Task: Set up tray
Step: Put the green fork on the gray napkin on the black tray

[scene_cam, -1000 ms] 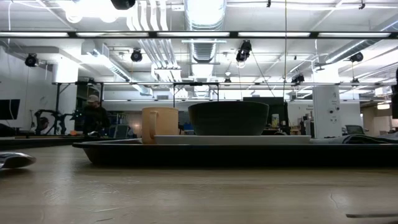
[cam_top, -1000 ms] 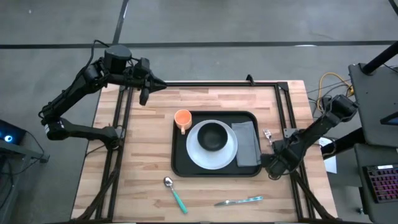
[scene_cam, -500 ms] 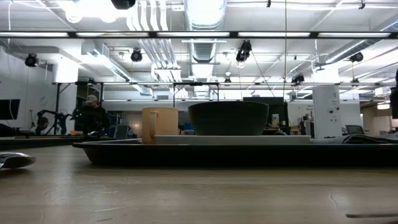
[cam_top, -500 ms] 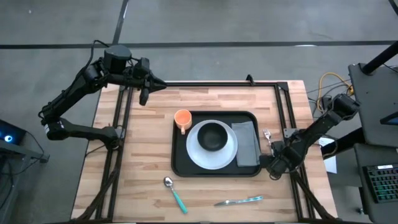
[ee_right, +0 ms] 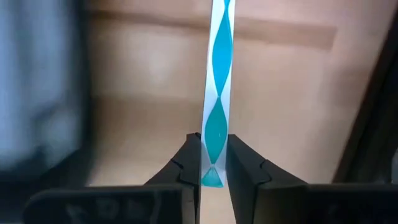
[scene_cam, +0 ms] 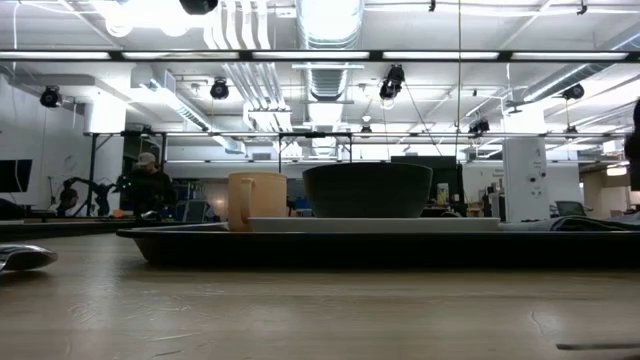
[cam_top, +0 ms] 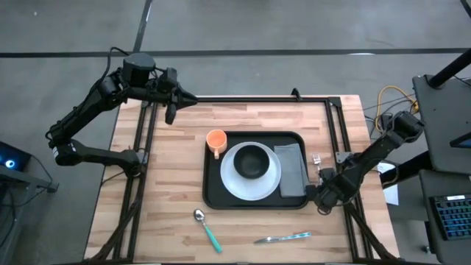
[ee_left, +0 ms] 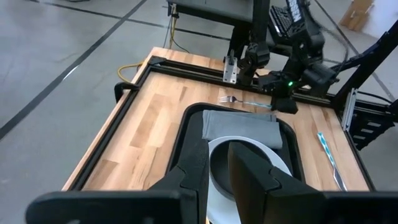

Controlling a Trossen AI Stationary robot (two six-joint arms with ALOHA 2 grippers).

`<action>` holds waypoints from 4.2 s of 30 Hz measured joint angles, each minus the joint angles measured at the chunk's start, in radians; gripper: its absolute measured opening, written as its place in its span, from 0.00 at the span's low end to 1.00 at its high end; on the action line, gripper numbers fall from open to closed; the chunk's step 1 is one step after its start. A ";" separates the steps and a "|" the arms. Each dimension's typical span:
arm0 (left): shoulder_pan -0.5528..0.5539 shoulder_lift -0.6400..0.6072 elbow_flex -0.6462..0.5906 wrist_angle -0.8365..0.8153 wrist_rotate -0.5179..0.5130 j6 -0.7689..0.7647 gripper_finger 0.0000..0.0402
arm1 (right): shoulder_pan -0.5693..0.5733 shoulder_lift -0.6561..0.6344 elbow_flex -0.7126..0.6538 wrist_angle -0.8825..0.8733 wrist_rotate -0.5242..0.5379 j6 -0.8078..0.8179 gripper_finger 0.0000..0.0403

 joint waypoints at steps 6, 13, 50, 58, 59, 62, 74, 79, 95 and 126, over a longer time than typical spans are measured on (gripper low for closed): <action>0.000 0.000 -0.008 0.004 0.049 -0.022 0.11 | 0.001 -0.022 0.211 -0.245 0.127 -0.014 0.08; 0.000 0.000 -0.047 0.081 0.181 -0.014 0.11 | -0.029 -0.025 0.478 -0.403 0.561 -0.194 0.08; 0.000 -0.001 -0.486 1.223 0.600 -0.465 0.13 | -0.784 0.458 1.123 0.819 -0.346 -1.977 0.08; -0.023 -0.019 -0.486 1.362 0.723 -0.655 0.28 | -0.807 0.629 1.359 0.732 -0.494 -2.047 0.08; -0.023 -0.029 -0.486 1.361 0.724 -0.661 0.29 | -0.808 0.636 1.384 0.698 -0.500 -2.058 0.08; -0.021 -0.051 -0.486 1.361 0.723 -0.679 0.31 | -0.811 0.653 1.437 0.656 -0.499 -2.107 0.08; -0.080 -0.063 -0.487 1.388 0.718 -0.582 0.31 | -0.846 0.670 1.447 0.694 -0.503 -2.091 0.08; -0.095 -0.027 -0.487 1.388 0.713 -0.596 0.31 | -0.850 0.677 1.446 0.731 -0.515 -2.083 0.08; -0.171 0.005 -0.485 1.448 0.714 -0.682 0.31 | -0.867 0.721 1.437 0.771 -0.564 -2.075 0.08; -0.123 0.000 -0.485 1.296 0.436 -0.458 0.03 | -0.835 0.506 1.438 0.406 0.024 -2.069 0.61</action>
